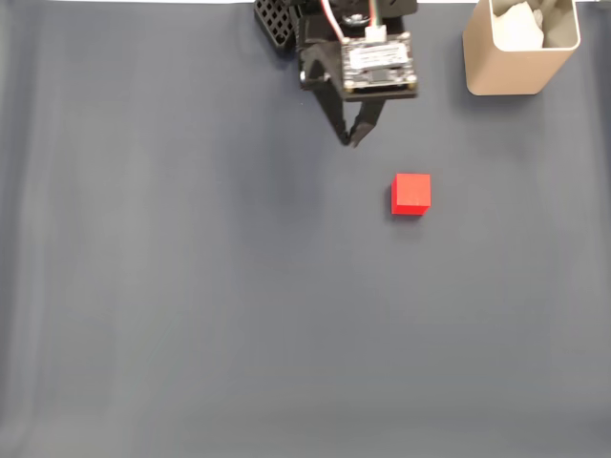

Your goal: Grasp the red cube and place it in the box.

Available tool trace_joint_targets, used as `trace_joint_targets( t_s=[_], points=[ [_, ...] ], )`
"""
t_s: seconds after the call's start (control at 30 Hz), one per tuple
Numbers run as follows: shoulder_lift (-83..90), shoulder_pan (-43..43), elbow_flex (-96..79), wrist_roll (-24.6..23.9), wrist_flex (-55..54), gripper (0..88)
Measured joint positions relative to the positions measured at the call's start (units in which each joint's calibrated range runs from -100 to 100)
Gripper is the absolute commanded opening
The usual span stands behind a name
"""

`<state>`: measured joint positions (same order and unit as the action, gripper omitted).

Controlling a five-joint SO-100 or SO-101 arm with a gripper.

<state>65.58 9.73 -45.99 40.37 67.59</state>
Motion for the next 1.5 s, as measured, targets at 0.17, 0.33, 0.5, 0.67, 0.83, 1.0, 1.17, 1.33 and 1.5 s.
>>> trace_joint_targets(
  t_s=[0.17,0.33,0.5,0.67,0.83,1.0,1.17,1.33,1.5],
  points=[
    [-5.17,3.83,8.47,0.05,7.96,0.2],
    [-8.92,6.99,13.66,0.24,12.59,0.2],
    [-11.23,10.3,16.94,-0.73,14.87,0.8],
    [-12.39,13.6,18.85,-2.44,15.52,0.8],
    [-14.09,16.61,21.13,-4.84,15.84,0.8],
    [-15.96,18.11,21.68,-6.59,16.25,1.0],
    [-18.9,18.19,22.31,-7.67,16.25,3.4],
    [-22.11,17.96,23.86,-9.52,15.35,12.2],
    [-24.16,16.31,24.23,-10.55,13.48,18.7]
  ],
)
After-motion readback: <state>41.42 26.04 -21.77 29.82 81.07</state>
